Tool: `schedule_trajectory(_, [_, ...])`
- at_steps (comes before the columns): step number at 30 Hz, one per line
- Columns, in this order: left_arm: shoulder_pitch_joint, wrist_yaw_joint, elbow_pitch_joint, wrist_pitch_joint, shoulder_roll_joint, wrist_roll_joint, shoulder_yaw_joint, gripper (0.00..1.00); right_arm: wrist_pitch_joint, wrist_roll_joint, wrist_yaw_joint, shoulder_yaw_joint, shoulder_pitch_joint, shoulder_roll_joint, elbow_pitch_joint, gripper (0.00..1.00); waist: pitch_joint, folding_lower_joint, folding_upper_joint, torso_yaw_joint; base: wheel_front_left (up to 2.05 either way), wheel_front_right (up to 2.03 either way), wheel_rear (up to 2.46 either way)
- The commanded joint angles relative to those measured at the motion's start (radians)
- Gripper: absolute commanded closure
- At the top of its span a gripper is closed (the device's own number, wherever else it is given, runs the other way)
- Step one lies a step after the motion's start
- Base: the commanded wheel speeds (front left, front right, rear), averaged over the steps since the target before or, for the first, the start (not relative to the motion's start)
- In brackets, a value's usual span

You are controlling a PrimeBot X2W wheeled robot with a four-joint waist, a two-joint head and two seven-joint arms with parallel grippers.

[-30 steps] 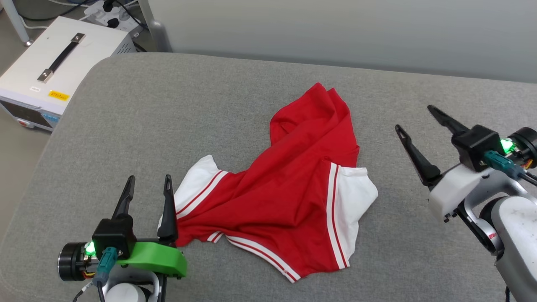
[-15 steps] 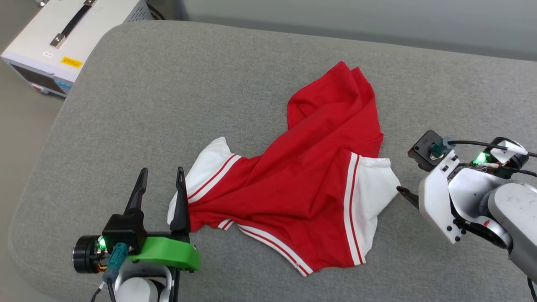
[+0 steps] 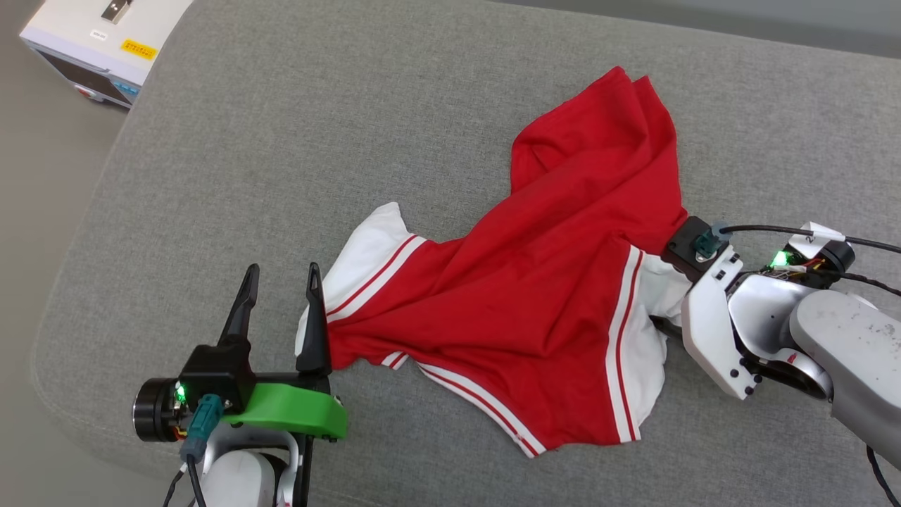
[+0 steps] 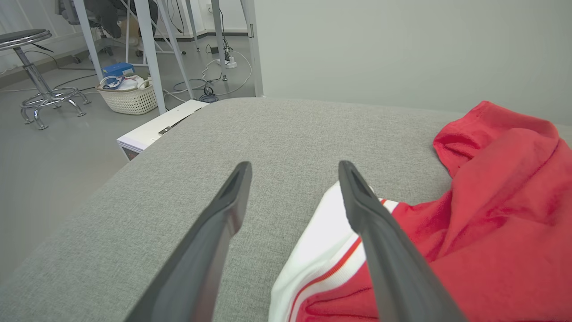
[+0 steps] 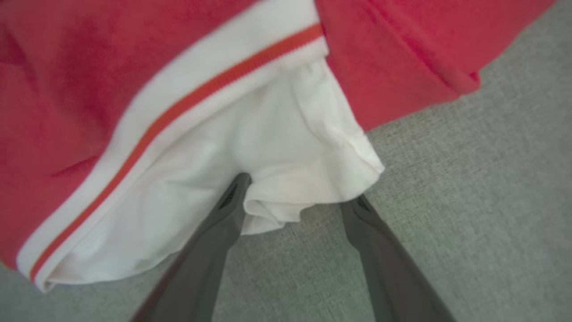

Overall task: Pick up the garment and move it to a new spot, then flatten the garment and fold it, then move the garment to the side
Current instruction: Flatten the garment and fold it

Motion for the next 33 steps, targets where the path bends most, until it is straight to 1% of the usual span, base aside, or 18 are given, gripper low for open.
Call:
schedule_trajectory(1, [-0.018, -0.006, 0.004, -0.006, -0.006, 0.012, 0.005, 0.0, 0.004, 0.015, -0.001, 0.047, 0.033, 0.018, 0.047, 0.19, 0.004, 0.0, 0.0, 0.002, 0.0, 0.0, 0.0])
schedule_trajectory(2, [-0.018, -0.008, 0.007, -0.006, -0.008, 0.014, 0.007, 0.0, -0.004, 0.022, -0.001, 0.059, 0.03, 0.019, 0.056, 0.66, 0.002, 0.0, 0.0, -0.001, 0.0, 0.0, 0.0])
schedule_trajectory(3, [-0.017, -0.009, 0.009, -0.006, -0.009, 0.015, 0.009, 0.0, -0.015, 0.028, -0.001, 0.064, 0.028, 0.02, 0.063, 1.0, 0.0, 0.0, 0.0, -0.004, 0.0, 0.0, 0.0])
schedule_trajectory(6, [-0.011, -0.013, 0.017, -0.006, -0.012, 0.022, 0.014, 0.0, -0.068, 0.041, -0.001, 0.07, 0.02, 0.02, 0.075, 1.0, -0.018, 0.0, 0.0, -0.018, 0.0, 0.0, 0.0])
schedule_trajectory(9, [-0.002, -0.016, 0.022, -0.006, -0.013, 0.03, 0.021, 0.0, -0.137, 0.057, -0.001, 0.046, 0.026, 0.021, 0.07, 1.0, -0.045, 0.0, 0.0, -0.035, 0.0, 0.0, 0.0])
schedule_trajectory(14, [0.029, -0.022, 0.027, -0.006, -0.014, 0.042, 0.032, 0.0, -0.262, 0.107, -0.001, -0.051, 0.099, 0.017, 0.034, 1.0, -0.109, 0.0, 0.0, -0.068, 0.0, 0.0, 0.0])
schedule_trajectory(17, [0.051, -0.025, 0.029, -0.006, -0.015, 0.049, 0.037, 0.0, -0.315, 0.121, -0.001, -0.114, 0.164, 0.002, 0.0, 1.0, -0.147, 0.0, 0.0, -0.091, 0.0, 0.0, 0.0])
schedule_trajectory(21, [0.083, -0.028, 0.029, -0.006, -0.015, 0.057, 0.045, 0.0, -0.358, 0.126, -0.001, -0.226, 0.272, -0.027, -0.048, 1.0, -0.187, 0.0, 0.0, -0.12, 0.0, 0.0, 0.0])
schedule_trajectory(25, [0.111, -0.033, 0.026, -0.006, -0.015, 0.063, 0.05, 0.0, -0.375, 0.106, -0.001, -0.372, 0.394, -0.053, -0.089, 1.0, -0.214, 0.0, 0.0, -0.147, 0.0, 0.0, 0.0])
schedule_trajectory(28, [0.121, -0.036, 0.023, -0.006, -0.015, 0.064, 0.049, 0.0, -0.363, 0.098, -0.001, -0.489, 0.481, -0.059, -0.122, 1.0, -0.22, 0.0, 0.0, -0.159, 0.0, 0.0, 0.0])
schedule_trajectory(33, [0.125, -0.037, 0.022, -0.006, -0.016, 0.065, 0.045, 0.0, -0.322, 0.043, -0.001, -0.714, 0.611, -0.066, -0.17, 1.0, -0.22, 0.0, 0.0, -0.168, 0.0, 0.0, 0.0])
